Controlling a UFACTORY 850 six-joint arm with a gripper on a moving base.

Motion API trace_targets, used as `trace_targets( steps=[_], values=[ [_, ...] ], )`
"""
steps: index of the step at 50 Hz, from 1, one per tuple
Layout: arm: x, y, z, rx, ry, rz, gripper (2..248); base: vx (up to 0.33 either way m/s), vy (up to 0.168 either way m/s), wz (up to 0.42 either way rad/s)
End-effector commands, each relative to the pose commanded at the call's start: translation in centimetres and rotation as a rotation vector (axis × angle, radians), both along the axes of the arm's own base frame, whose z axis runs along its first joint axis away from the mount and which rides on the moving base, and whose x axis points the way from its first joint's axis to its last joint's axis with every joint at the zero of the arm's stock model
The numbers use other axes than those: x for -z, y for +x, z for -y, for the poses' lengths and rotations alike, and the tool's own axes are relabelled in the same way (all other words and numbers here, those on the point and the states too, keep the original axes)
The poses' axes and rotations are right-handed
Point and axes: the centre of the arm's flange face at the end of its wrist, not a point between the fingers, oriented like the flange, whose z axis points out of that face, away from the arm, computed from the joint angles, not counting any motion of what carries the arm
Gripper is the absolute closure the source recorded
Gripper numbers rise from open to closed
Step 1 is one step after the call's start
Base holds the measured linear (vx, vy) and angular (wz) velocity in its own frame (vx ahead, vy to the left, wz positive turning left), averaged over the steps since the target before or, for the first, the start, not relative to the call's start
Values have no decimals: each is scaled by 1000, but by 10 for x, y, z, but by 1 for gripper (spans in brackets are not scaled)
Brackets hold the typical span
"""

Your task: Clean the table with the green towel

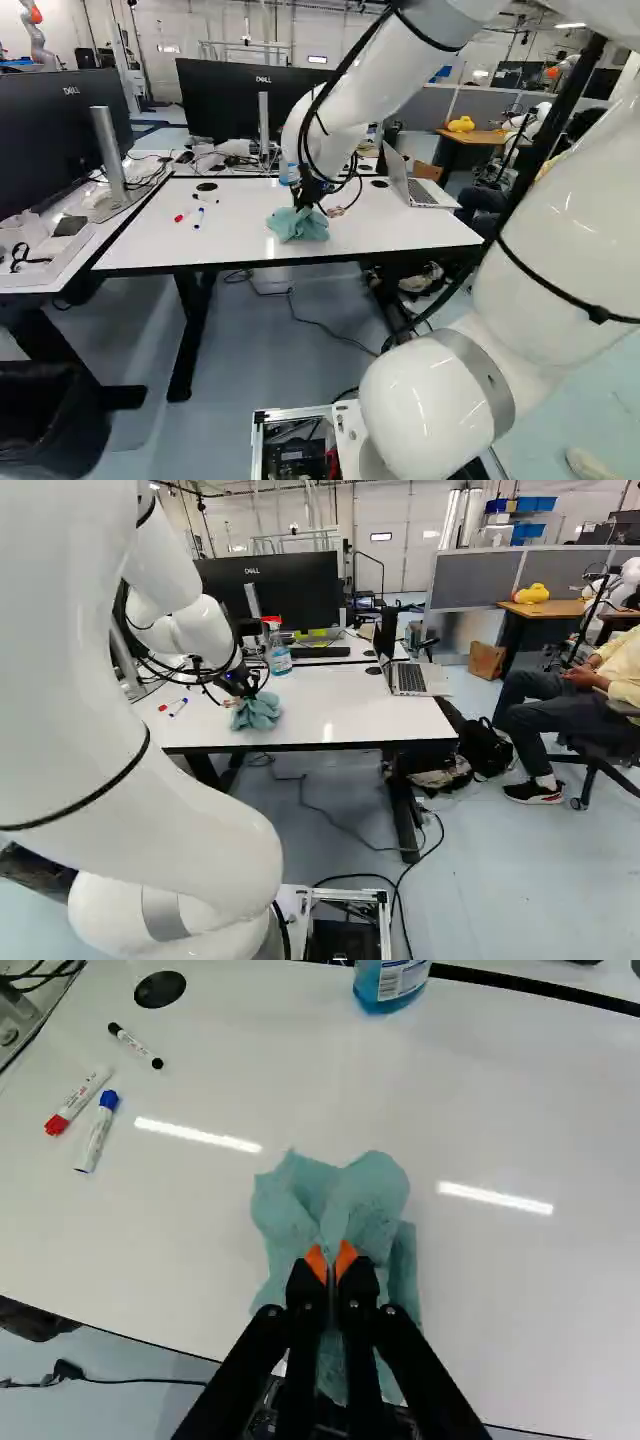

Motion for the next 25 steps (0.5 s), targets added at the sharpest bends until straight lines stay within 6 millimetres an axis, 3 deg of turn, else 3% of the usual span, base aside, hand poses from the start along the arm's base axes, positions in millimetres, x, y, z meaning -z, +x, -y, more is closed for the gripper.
trace_targets(
  steps=[9, 25],
  values=[
    [-10, -5, 15, 33, 6, 25, 220, 0, 0, 0],
    [-10, -7, 42, 93, 6, 26, 220, 0, 0, 0]
  ],
)
